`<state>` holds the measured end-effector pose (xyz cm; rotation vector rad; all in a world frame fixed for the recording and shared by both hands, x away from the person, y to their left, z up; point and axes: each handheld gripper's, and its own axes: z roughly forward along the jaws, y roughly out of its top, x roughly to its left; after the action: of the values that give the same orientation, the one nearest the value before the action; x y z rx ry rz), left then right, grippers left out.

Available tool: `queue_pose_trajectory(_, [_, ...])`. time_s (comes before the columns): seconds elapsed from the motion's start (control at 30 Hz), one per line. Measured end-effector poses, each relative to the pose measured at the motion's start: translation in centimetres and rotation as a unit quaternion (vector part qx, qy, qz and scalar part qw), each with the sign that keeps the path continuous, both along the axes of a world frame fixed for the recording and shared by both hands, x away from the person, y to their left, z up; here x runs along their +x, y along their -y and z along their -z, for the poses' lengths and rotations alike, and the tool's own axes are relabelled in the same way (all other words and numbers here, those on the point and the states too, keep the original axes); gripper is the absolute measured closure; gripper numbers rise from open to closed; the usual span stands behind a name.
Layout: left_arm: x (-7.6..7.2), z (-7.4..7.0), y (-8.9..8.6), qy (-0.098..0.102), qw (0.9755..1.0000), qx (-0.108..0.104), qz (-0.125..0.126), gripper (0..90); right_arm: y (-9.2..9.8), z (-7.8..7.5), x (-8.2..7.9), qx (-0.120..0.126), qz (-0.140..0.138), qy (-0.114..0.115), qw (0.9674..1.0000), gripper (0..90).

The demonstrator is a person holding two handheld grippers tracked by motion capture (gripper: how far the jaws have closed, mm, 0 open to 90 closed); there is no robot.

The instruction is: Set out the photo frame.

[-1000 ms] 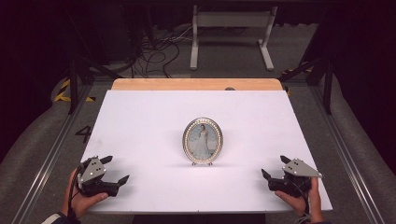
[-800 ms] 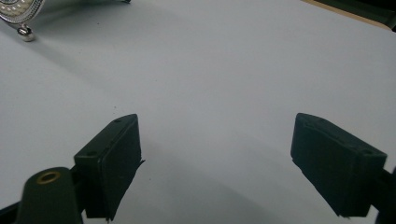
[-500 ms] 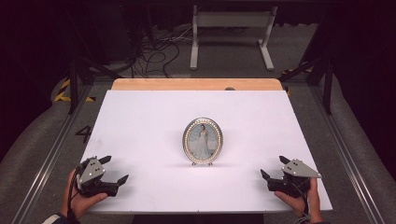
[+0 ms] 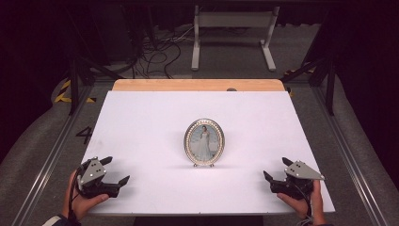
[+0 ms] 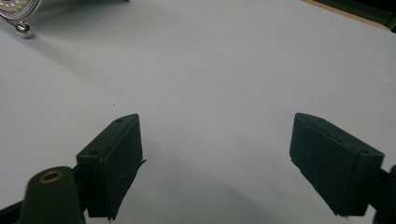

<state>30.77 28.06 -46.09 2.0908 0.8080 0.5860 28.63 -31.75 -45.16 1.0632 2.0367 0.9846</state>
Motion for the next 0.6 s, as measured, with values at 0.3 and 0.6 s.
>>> queue_pose_trajectory(0.3, [-0.09, -0.05, -0.08, 0.000, 1.0000, 0.004, 0.002, 8.6, -0.10, 0.00, -0.01, 0.001, 0.001, 0.002, 1.0000, 17.3])
queue_pose_trajectory(0.6, [0.00, 0.01, -0.05, 0.000, 1.0000, 0.002, 0.002, 8.6, -0.19, 0.13, 0.05, -0.003, -0.001, -0.001, 1.0000, 17.3])
